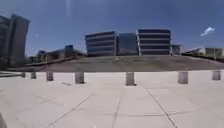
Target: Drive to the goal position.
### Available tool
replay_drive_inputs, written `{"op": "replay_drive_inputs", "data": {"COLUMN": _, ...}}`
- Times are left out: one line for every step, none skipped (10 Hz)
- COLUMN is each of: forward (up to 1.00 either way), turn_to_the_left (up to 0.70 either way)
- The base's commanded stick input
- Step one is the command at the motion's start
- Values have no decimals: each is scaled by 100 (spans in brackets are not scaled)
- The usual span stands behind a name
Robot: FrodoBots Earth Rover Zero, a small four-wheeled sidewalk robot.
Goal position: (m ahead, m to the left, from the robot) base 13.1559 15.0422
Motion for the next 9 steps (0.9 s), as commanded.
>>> {"op": "replay_drive_inputs", "data": {"forward": 70, "turn_to_the_left": 0}}
{"op": "replay_drive_inputs", "data": {"forward": 70, "turn_to_the_left": 0}}
{"op": "replay_drive_inputs", "data": {"forward": 70, "turn_to_the_left": 0}}
{"op": "replay_drive_inputs", "data": {"forward": 70, "turn_to_the_left": 0}}
{"op": "replay_drive_inputs", "data": {"forward": 70, "turn_to_the_left": 0}}
{"op": "replay_drive_inputs", "data": {"forward": 70, "turn_to_the_left": 0}}
{"op": "replay_drive_inputs", "data": {"forward": 70, "turn_to_the_left": 0}}
{"op": "replay_drive_inputs", "data": {"forward": 70, "turn_to_the_left": 0}}
{"op": "replay_drive_inputs", "data": {"forward": 70, "turn_to_the_left": 0}}
